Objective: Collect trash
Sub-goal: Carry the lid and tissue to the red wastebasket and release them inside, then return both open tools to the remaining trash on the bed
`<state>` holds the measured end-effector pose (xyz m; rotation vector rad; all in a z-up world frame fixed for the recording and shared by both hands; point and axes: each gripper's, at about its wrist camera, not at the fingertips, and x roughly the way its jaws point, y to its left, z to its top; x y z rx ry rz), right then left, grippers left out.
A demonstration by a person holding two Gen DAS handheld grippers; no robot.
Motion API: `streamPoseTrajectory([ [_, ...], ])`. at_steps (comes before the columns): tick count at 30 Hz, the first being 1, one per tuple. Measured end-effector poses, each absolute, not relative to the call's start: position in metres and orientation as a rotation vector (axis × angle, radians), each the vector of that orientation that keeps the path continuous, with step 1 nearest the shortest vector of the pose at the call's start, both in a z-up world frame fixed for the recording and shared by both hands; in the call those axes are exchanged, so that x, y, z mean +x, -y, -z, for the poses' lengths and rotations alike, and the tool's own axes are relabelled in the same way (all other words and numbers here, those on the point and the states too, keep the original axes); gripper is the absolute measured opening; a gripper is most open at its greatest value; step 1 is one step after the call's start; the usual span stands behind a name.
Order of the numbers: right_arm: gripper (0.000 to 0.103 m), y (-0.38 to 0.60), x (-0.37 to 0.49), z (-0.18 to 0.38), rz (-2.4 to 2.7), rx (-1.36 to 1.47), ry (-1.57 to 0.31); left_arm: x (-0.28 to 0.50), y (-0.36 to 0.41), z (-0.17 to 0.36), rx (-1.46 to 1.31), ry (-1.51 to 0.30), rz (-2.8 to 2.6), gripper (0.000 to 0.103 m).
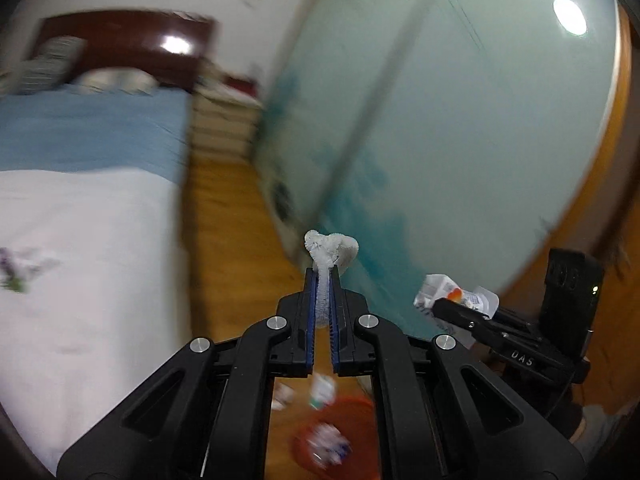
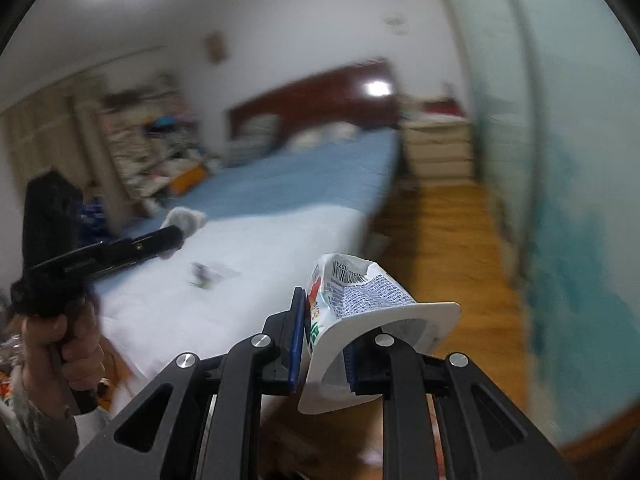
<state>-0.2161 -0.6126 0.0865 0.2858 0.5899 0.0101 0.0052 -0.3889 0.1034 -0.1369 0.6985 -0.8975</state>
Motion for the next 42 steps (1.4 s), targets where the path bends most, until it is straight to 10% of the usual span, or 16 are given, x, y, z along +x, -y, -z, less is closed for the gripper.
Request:
streamPoseTrajectory([
  [7,0.018,0.720,-0.312,0.048,0.228,0.555,-0.873,-0.051,0.570,0.021,0.150,-1.027,1.034,0.005],
  [19,0.020,0.729,-0.340,0.179,0.253,0.795,-1.075,-0.080,0.609,0.135,0.477,-1.320,0.946,0.006],
  [22,0.025,0.724,-0.330,0.184,0.265,0.795,-1.093,-0.080,0.611,0.136,0.457,-1.339,0.933,0.015],
  [24,0.048,0.720,-0.319,0.184,0.281,0.784,-1.100,-0.079,0.606,0.131,0.443,-1.337,0.928,0.030],
  [26,0.049,0.714,-0.315,0.184,0.294,0.764,-1.109,-0.082,0.601,0.127,0.431,-1.326,0.928,0.053],
  [42,0.053,0.685,-0.279,0.141,0.270,0.692,-1.066,-0.046,0.529,0.043,0.230,-1.047,0.878,0.053],
])
